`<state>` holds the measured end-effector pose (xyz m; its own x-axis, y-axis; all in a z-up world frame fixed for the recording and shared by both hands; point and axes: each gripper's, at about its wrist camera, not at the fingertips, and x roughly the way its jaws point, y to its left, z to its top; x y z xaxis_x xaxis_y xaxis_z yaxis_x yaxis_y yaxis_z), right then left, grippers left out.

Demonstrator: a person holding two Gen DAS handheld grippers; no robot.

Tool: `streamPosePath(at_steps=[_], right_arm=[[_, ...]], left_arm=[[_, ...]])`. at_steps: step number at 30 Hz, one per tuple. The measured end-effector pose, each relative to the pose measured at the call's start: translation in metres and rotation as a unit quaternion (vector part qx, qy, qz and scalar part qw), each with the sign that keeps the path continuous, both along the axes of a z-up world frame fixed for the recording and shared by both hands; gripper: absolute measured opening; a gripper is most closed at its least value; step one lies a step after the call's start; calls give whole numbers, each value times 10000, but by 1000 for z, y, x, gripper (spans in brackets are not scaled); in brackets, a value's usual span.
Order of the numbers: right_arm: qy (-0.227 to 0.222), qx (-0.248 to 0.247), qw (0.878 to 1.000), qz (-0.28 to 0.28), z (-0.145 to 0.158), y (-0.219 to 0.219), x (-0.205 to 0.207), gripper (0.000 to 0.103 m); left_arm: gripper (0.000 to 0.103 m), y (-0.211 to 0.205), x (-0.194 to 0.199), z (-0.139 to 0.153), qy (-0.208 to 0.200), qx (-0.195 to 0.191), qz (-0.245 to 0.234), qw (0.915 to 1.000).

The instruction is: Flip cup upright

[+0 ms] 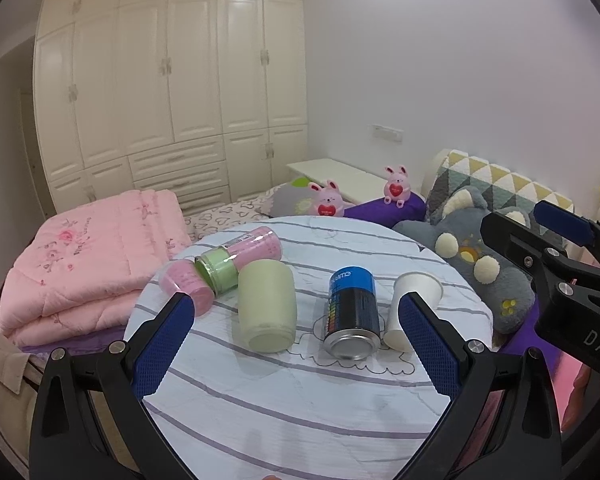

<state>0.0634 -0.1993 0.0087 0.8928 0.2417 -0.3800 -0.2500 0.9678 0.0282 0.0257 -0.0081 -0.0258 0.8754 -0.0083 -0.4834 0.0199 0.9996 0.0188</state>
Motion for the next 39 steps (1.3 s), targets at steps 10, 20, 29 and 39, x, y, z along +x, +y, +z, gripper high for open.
streamPosePath(at_steps=[10,20,29,39], right_arm=[[65,23,9999,134,-5,11,11,83],[319,-5,9989,338,-19,31,35,83],[546,28,9968,578,-34,52,68,83],[804,94,9935,796,-52,67,99,83]], left_arm=[[103,22,10,-8,148,-38,233,9996],[103,46,32,-25,453,-195,540,9973],[103,78,64,-41,707,-313,904,9929],[103,120,121,-71,1421,-707,1449,9766]])
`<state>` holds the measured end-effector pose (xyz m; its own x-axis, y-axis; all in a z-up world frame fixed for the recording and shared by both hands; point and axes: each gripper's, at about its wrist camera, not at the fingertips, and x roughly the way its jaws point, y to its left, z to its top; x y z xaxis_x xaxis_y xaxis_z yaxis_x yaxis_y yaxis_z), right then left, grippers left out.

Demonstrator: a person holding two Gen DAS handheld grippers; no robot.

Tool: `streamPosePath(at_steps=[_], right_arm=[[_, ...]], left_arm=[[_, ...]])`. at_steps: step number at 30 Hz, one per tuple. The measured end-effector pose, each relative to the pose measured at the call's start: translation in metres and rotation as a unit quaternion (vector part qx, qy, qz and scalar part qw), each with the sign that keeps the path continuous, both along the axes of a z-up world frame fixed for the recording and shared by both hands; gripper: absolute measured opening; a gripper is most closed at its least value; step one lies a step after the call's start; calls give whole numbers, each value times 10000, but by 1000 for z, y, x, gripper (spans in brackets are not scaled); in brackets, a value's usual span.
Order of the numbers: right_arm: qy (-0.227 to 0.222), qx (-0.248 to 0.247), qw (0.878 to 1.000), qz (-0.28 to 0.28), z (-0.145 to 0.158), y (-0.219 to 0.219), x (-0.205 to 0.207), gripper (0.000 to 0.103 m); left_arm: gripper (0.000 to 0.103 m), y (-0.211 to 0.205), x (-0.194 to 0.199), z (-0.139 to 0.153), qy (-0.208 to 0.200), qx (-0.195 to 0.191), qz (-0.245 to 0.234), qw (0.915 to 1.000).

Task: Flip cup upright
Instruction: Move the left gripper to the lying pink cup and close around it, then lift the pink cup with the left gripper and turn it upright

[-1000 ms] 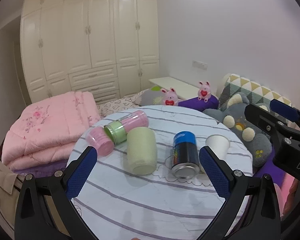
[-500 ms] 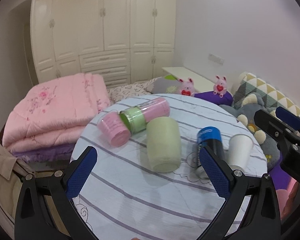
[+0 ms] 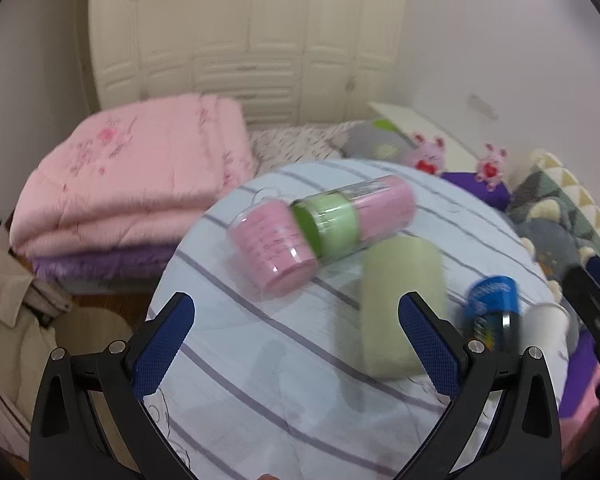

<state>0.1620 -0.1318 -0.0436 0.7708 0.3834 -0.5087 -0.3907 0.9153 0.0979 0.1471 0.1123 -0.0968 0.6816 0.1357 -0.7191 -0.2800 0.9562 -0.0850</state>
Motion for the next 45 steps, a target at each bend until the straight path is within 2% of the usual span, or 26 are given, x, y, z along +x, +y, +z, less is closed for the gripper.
streamPosePath(at_steps=[8,12,23,28,30,32,36,38,40,45], right_arm=[[262,77,9996,104,-13,4,25,83],[310,121,9994,118,-16,5,35,83],[533,196,9982,199,-29,7,48,83],[562,227,9980,178,-31,5,51,83],[585,257,9978,164,-32,3,51,83],[605,272,9977,148,-33,2,52,83],[652,287,9974,139,-35,2,53,83],[658,291,9973,140,-35,1,54,83],[665,295,9973,130,-35,0,54,83],[717,291,9969,129,-36,1,53,83]], left_arm=[[103,32,51,-33,751,-555,549,9941],[103,42,65,-43,941,-757,680,9903],[103,51,97,-66,1417,-790,846,9831],[103,54,102,-72,1422,-809,932,9821],[100,56,103,-74,1393,-879,923,9820],[84,55,103,-75,1424,-900,911,9815],[74,49,104,-75,1501,-675,838,9828],[64,47,103,-73,1475,-641,795,9838],[59,46,103,-73,1492,-569,735,9844],[59,41,98,-71,1453,-481,575,9865]])
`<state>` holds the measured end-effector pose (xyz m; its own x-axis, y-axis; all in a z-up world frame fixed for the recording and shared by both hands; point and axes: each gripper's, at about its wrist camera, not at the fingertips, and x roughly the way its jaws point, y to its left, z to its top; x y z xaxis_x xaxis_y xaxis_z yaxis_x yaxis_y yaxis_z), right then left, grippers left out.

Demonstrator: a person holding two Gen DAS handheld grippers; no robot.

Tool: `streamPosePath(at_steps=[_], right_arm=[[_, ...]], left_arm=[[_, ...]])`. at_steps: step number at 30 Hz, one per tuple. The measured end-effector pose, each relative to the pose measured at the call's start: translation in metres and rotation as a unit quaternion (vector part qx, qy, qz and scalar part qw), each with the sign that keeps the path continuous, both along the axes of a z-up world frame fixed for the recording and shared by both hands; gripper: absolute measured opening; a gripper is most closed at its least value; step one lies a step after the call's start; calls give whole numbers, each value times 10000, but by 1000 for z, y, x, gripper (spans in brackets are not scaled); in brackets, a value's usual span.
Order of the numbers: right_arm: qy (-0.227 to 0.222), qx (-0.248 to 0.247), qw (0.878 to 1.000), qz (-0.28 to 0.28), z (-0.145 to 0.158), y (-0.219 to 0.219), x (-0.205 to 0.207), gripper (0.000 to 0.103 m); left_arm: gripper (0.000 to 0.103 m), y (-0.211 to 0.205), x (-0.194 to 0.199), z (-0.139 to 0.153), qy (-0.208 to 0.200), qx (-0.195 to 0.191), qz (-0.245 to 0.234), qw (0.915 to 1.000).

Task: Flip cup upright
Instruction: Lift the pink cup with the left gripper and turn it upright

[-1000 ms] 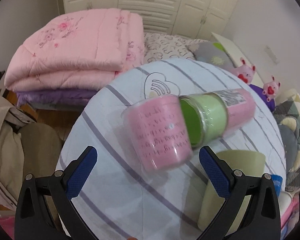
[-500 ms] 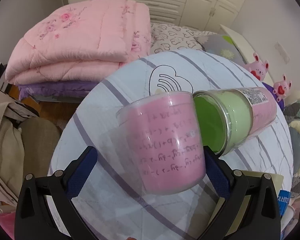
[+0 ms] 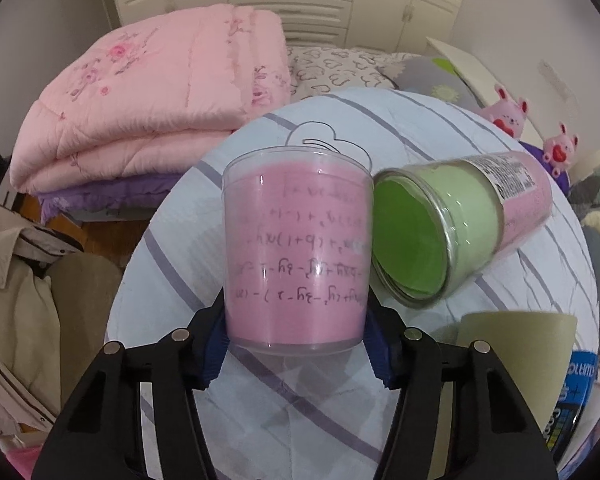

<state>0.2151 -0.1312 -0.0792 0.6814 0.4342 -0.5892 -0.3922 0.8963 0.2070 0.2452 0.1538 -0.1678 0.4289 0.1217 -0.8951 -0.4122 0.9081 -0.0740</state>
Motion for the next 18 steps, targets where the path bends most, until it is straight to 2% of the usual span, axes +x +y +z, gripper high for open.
streamPosePath(at_steps=[11,18], right_arm=[[48,-37,10000,69,0,2,-6,83],[67,-121,9998,143,2,7,-23,83]], left_arm=[[59,-10,-25,5,-5,113,-197,9997],[59,-24,-63,6,58,136,-433,9990]])
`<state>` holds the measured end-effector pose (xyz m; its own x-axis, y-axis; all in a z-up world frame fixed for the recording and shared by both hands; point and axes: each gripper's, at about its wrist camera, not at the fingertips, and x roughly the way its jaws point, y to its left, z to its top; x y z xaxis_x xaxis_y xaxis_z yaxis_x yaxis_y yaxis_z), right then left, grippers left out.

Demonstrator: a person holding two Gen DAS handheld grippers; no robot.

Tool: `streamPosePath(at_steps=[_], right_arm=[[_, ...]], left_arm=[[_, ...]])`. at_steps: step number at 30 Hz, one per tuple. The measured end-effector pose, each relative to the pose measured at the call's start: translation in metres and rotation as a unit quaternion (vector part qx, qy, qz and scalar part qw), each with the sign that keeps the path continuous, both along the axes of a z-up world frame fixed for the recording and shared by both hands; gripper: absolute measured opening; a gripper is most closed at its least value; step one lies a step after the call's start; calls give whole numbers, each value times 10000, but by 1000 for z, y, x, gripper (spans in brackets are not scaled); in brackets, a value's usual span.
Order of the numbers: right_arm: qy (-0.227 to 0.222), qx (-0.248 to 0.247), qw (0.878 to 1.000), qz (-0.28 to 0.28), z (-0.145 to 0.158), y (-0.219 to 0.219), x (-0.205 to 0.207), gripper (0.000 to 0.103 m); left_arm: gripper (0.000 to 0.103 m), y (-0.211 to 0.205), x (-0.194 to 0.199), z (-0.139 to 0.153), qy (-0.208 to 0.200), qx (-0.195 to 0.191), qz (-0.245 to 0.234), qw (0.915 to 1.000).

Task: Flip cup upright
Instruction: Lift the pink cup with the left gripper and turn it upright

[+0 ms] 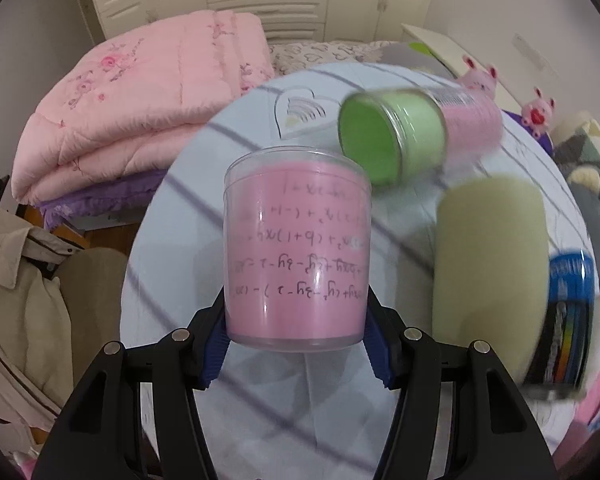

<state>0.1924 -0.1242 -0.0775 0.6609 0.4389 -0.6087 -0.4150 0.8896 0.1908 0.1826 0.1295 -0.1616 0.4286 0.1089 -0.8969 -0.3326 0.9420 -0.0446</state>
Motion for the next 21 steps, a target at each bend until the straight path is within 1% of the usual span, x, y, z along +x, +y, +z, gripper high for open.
streamPosePath(at_steps=[9,16,21], right_arm=[[45,-107,9999,-73,4,-7,-33,83],[214,-106,9996,-177,-1,-20,-60,83],[271,-189,9989,-318,-6,-32,-70,83]], left_arm=[[59,-25,-64,-3,50,-56,-363,9993],[59,-62,-95,-5,14,-136,-887,9960],[59,-88,-104,-2,-101,-238,-1267,9916]])
